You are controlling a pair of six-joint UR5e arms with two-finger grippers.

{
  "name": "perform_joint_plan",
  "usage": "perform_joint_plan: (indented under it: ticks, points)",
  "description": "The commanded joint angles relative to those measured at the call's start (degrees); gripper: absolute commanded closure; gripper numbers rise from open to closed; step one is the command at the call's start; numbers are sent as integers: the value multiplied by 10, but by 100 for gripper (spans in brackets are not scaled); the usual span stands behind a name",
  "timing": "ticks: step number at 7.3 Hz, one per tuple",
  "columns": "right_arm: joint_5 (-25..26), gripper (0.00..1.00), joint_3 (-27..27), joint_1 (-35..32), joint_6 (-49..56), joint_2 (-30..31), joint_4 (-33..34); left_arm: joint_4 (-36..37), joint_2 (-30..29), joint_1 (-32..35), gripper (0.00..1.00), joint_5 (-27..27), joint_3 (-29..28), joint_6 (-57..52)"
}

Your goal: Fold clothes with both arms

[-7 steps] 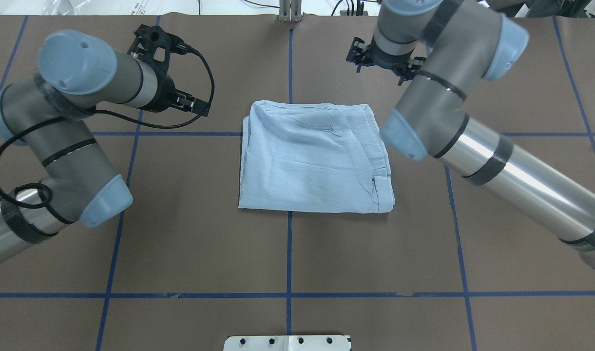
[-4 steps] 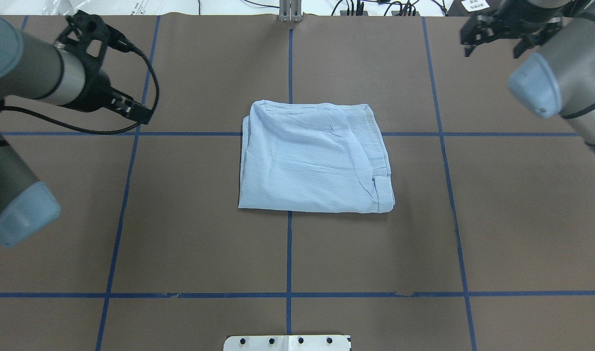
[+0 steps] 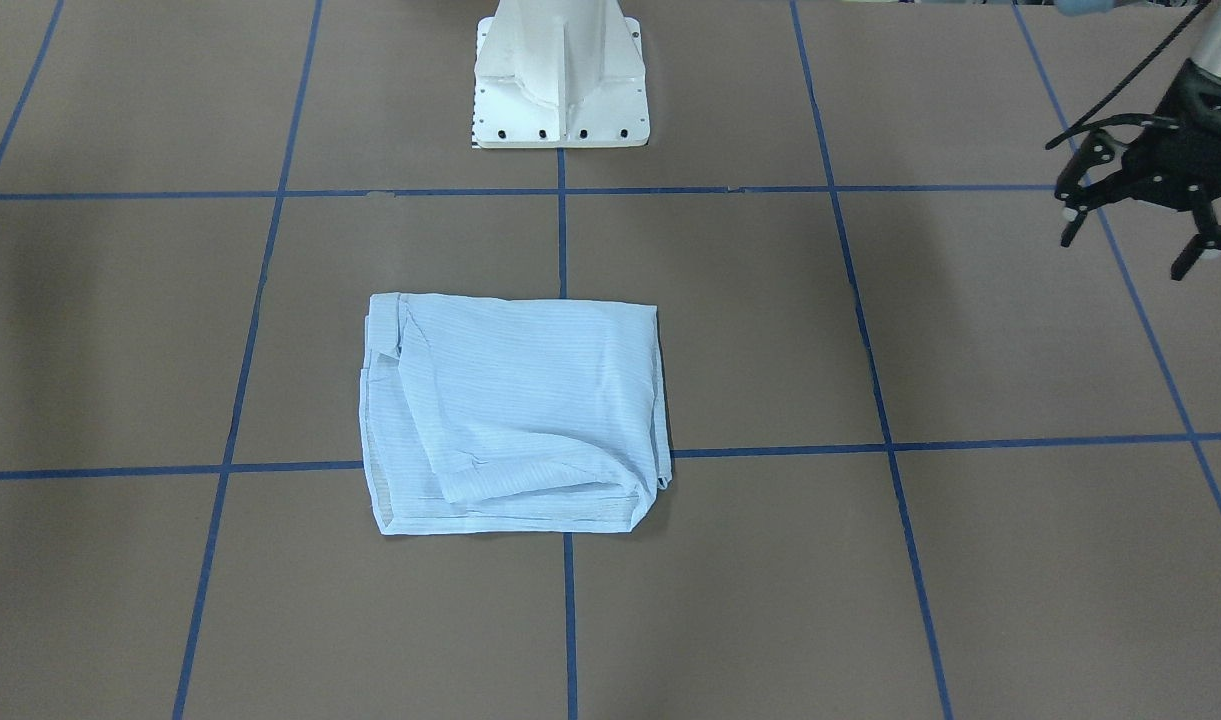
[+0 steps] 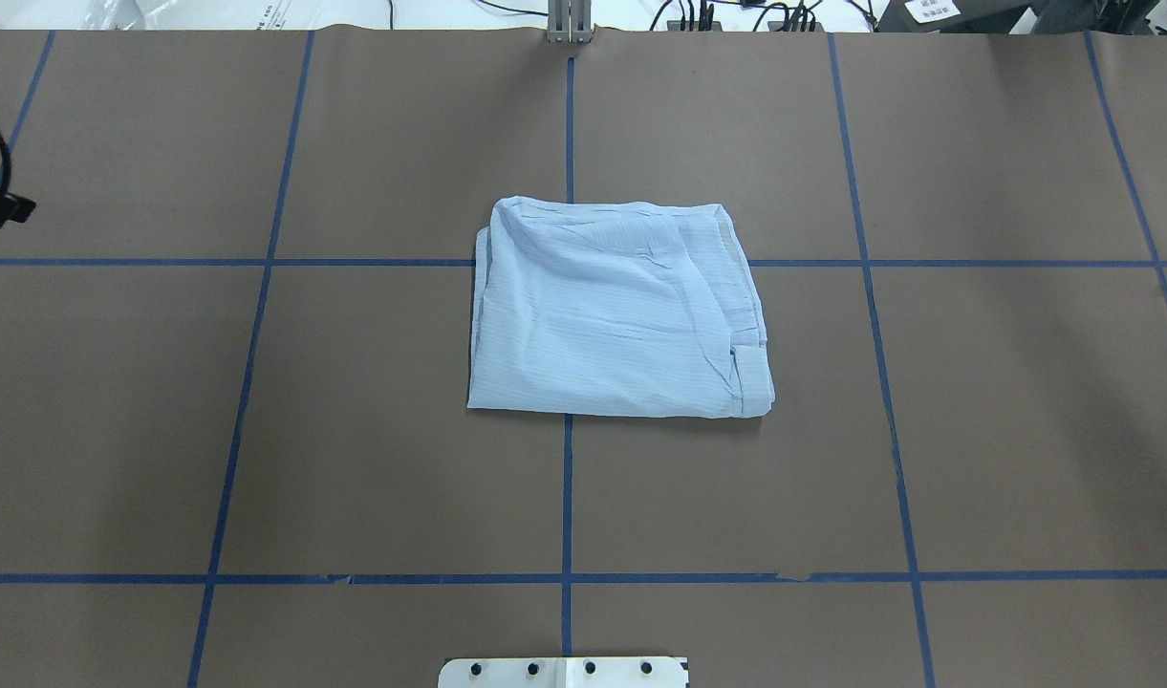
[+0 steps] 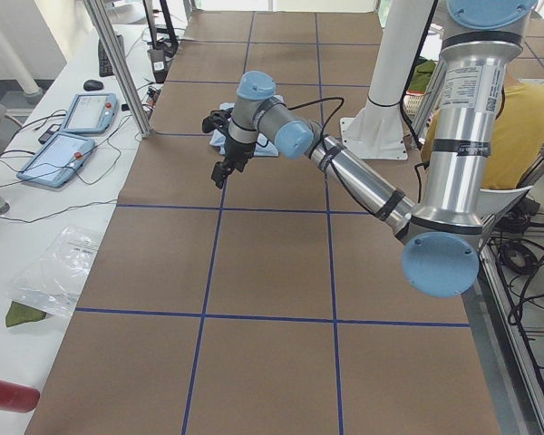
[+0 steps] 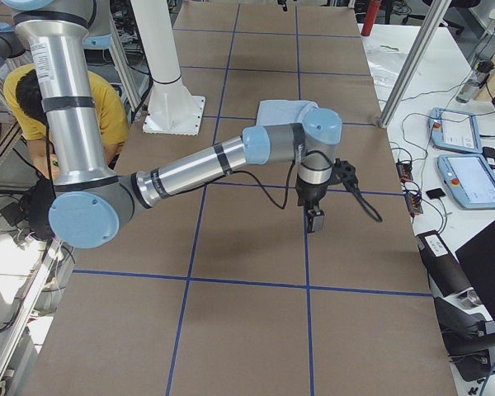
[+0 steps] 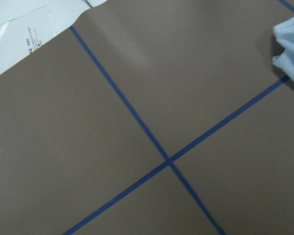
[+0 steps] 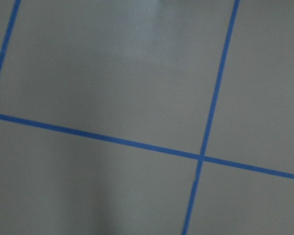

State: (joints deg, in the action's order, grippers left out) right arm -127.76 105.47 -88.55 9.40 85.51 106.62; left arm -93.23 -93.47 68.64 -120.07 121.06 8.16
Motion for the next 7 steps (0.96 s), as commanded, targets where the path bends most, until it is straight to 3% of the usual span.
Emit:
perform_joint_plan:
  ticks: [1,3,5,7]
  points:
    - [-4,0,28,-45,46,119,-8,9,27,58,0,-3,-26,-3]
    - [-3,0,29,-46,20,170,-73,45,28,94,0,-13,-60,-10]
    - [-6,0,32,-46,-18,170,-84,46,70,146,0,-24,-70,-64]
    - [-24,0,27,-46,-16,173,-88,28,134,205,0,-103,-130,-145]
